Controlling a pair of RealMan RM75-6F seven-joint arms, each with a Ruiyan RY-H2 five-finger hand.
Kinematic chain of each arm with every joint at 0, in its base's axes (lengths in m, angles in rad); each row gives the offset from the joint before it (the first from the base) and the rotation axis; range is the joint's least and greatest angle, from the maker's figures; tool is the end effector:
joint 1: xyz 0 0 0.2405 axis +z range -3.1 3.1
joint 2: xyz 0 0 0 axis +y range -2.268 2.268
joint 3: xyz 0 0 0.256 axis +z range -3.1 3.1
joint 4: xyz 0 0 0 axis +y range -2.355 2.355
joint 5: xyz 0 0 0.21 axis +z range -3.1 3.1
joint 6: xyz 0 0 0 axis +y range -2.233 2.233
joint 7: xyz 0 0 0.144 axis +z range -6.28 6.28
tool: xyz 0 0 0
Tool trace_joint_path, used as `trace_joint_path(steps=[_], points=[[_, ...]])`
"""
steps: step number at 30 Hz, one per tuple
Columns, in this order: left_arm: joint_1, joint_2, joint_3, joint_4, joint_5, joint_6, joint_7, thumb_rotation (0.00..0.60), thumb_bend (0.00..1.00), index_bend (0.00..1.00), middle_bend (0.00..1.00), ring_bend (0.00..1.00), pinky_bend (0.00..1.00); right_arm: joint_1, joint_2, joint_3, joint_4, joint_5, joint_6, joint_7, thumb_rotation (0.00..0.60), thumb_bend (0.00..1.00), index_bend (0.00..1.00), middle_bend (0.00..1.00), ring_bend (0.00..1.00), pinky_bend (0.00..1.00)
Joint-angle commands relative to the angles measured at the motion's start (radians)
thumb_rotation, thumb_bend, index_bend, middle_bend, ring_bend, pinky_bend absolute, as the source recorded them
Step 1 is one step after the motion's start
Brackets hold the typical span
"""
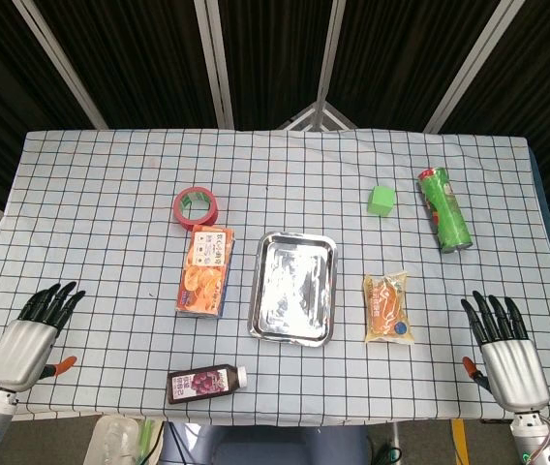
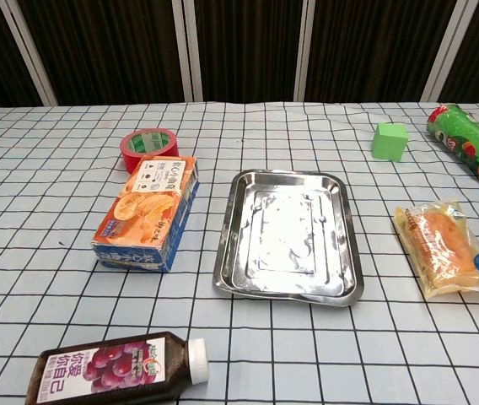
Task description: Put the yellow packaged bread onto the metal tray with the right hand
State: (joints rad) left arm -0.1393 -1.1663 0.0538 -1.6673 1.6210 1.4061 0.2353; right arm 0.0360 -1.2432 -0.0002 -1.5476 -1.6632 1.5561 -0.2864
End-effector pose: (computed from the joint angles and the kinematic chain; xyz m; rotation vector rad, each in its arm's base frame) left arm -0.2814 0.1699 0.1098 -1.6786 -0.8181 -0.8046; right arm -0.2975 -0.1541 0.1191 1.5400 -0.6667 0.8052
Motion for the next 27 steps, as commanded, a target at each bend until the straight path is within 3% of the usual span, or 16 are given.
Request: trace_joint_path(steps=[1, 7, 11, 20, 27], points=[[0.001, 0.000, 0.001, -0.001, 0.001, 0.001, 0.001, 0.600, 0.08, 0.00, 0.00, 0.00, 0.09, 0.002, -0.001, -0.004, -0.001, -0.002, -0.006, -0.004, 0.600, 0.28, 0.00, 0.00, 0.00, 0.04], [0.005, -0.002, 0.005, -0.009, 0.011, 0.010, 0.011, 0.600, 0.08, 0.00, 0.00, 0.00, 0.09, 0.029, -0.011, -0.042, -0.010, -0.037, -0.075, 0.003, 0.600, 0.28, 0.00, 0.00, 0.00, 0.04], [0.000, -0.005, 0.001, -0.010, 0.005, 0.000, 0.016, 0.600, 0.08, 0.00, 0.00, 0.00, 0.09, 0.077, -0.038, -0.060, -0.017, -0.037, -0.185, -0.003, 0.600, 0.28, 0.00, 0.00, 0.00, 0.04], [-0.006, 0.001, -0.006, -0.006, -0.009, -0.009, -0.002, 0.600, 0.08, 0.00, 0.00, 0.00, 0.09, 0.199, -0.154, 0.019, -0.010, 0.091, -0.403, -0.130, 0.600, 0.28, 0.00, 0.00, 0.00, 0.04], [-0.006, 0.007, -0.010, -0.002, -0.015, -0.005, -0.020, 0.600, 0.08, 0.00, 0.00, 0.00, 0.09, 0.255, -0.199, 0.070, 0.013, 0.186, -0.476, -0.202, 0.600, 0.28, 0.00, 0.00, 0.00, 0.04]])
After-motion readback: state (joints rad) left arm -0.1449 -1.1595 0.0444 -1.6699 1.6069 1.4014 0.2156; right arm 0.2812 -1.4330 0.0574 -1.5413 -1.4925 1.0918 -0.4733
